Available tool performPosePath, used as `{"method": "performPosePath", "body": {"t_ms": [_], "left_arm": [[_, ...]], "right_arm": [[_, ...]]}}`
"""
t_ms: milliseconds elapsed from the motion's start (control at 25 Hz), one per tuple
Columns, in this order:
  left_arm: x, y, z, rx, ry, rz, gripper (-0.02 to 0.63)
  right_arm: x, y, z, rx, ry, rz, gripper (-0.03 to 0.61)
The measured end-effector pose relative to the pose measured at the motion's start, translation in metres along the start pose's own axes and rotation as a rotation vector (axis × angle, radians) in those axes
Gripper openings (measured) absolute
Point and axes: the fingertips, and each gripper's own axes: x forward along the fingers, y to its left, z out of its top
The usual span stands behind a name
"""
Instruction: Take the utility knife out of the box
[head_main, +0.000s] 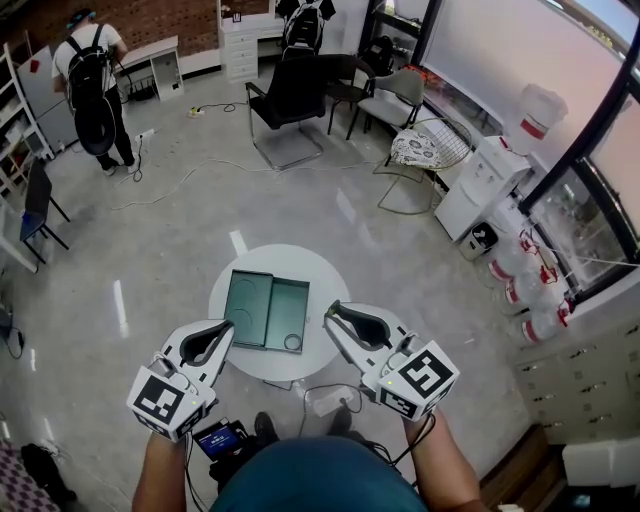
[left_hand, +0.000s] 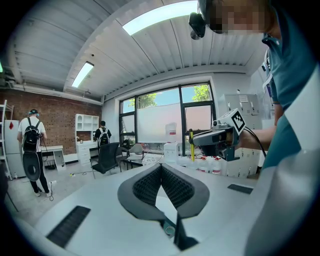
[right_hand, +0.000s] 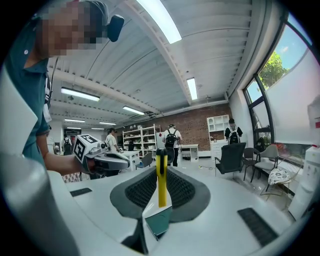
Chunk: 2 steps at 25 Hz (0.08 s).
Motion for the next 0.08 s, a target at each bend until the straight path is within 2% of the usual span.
{"method": "performPosePath", "body": {"t_ms": [80], "left_arm": [[0.0,0.0009,-0.0026,-0.001,0.004,0.0,0.018]], "right_arm": [[0.0018,0.0002,-0.002,0.001,0.003,0.002,0.081]]}}
